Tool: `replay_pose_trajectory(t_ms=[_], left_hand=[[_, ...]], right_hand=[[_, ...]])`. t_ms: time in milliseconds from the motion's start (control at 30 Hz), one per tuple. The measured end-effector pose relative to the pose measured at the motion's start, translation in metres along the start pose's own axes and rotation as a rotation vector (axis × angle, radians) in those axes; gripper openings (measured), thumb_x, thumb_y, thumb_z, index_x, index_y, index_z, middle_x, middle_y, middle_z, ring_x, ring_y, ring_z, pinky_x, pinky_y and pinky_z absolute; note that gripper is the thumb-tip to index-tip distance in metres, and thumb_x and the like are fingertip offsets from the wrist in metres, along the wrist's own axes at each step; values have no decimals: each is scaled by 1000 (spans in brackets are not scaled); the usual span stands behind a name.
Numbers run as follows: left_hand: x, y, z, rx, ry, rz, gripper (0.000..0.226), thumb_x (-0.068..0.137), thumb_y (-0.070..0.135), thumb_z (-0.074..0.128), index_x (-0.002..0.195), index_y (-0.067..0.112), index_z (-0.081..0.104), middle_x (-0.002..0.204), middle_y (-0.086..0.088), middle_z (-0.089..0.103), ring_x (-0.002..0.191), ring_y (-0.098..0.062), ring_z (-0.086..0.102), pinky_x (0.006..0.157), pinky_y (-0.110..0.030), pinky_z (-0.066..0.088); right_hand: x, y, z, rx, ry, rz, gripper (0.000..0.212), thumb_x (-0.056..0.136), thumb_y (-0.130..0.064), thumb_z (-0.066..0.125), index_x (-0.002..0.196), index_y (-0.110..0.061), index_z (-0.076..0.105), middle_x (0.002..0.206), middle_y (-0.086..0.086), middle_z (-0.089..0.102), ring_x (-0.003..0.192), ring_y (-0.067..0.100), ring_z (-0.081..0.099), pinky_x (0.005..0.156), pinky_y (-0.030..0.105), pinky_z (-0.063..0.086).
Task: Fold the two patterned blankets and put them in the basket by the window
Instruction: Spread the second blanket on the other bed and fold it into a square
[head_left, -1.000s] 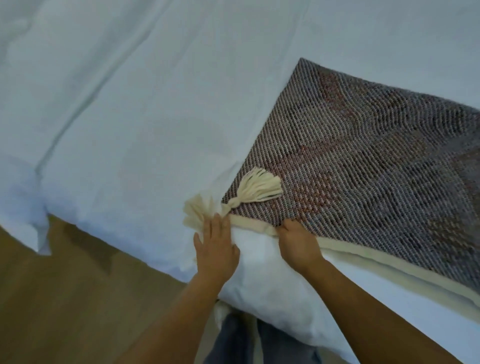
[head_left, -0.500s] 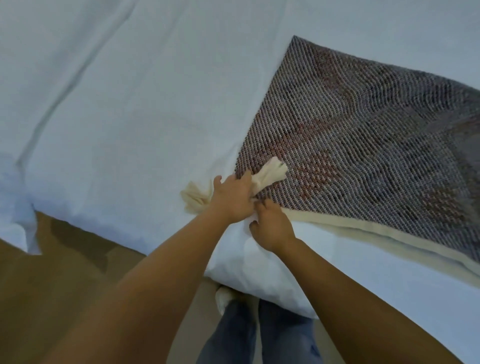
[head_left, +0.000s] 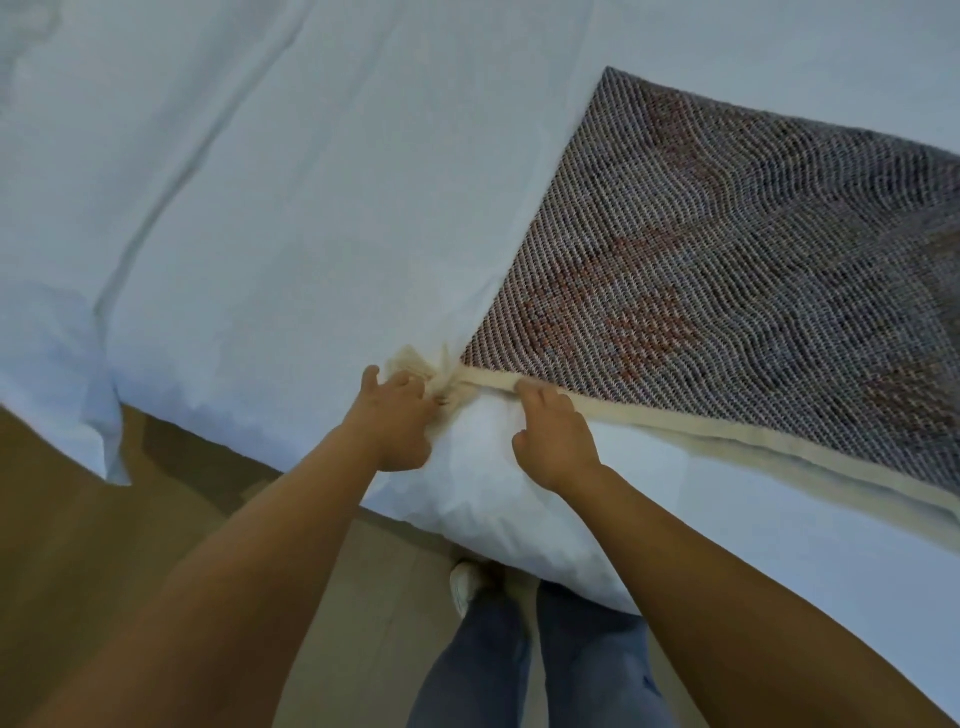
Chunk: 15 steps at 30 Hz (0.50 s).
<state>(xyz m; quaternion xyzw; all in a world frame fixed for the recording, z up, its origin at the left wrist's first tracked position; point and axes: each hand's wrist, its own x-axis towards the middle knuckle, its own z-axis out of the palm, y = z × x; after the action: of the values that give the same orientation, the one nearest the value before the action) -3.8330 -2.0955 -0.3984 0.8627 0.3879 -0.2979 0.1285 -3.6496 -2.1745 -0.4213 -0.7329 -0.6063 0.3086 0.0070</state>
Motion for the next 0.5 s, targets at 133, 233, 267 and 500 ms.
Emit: replay_pose_trajectory(t_ms=[133, 233, 267, 500], left_hand=[[-3, 24, -4, -90, 202, -1, 54, 78, 44, 37, 123, 20, 54, 100, -3, 58, 100, -23, 50, 96, -39, 27], [14, 57, -16, -43, 312, -20, 39, 88, 37, 41, 118, 18, 58, 113, -3, 59, 108, -23, 50, 100, -41, 25], [21, 72, -20, -32, 323, -6, 37, 90, 36, 41, 118, 18, 58, 116, -3, 57, 110, -23, 49, 101, -42, 24], [74, 186, -42, 30, 356, 164, 30, 91, 29, 47, 118, 19, 51, 118, -1, 53, 111, -23, 46, 104, -46, 23]], right_hand=[[-12, 11, -5, 44, 37, 41, 51, 87, -13, 45, 137, -10, 34, 134, 12, 42, 119, 28, 41, 97, 37, 39], [-23, 37, -15, 47, 113, 110, 42, 90, -13, 43, 132, -7, 41, 132, 11, 44, 118, 26, 41, 97, 34, 38], [-27, 51, -19, 38, 145, 133, 39, 91, -14, 43, 129, -7, 43, 130, 11, 46, 117, 26, 42, 96, 34, 38], [-69, 176, -53, -124, 287, 291, 25, 84, -8, 48, 107, -3, 55, 109, 15, 54, 101, 31, 48, 83, 38, 40]])
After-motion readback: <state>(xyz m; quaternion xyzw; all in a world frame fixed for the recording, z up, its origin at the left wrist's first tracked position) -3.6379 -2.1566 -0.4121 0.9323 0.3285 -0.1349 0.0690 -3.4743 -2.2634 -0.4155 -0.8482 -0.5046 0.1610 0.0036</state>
